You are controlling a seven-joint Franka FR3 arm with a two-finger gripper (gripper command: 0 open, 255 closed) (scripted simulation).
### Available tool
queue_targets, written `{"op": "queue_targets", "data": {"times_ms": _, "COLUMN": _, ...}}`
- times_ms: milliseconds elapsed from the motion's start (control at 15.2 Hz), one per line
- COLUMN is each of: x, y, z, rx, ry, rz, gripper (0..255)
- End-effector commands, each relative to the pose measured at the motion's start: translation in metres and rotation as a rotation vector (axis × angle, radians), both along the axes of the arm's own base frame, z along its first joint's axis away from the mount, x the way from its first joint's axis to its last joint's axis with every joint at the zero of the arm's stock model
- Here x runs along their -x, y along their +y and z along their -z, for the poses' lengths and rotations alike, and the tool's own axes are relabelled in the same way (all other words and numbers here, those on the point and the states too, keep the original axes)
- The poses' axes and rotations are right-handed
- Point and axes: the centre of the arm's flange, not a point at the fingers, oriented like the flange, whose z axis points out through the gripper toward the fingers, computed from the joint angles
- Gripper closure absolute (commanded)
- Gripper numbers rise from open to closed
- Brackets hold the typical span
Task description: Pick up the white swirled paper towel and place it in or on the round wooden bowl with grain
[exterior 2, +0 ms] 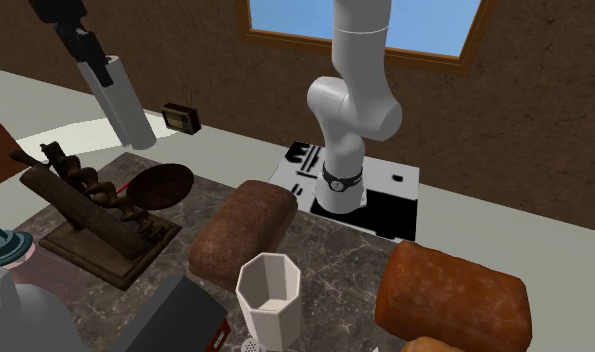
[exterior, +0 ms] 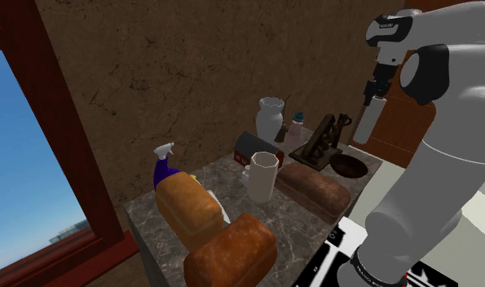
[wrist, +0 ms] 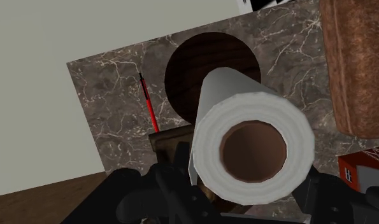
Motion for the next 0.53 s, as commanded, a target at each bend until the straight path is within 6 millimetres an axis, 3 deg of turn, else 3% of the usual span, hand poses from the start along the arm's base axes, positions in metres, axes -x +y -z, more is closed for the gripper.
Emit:
{"op": "queue_targets", "data": {"times_ms": 0, "x": 0.000, "y": -0.002, "z": 0.010, "rx": 0.000, "ry": 0.000, "rz": -0.001, "gripper": 255}}
{"op": "queue_targets", "data": {"times_ms": 462, "x": 0.000, "y": -0.002, "z": 0.047, "rx": 0.000, "ry": 0.000, "rz": -0.001, "gripper": 255}}
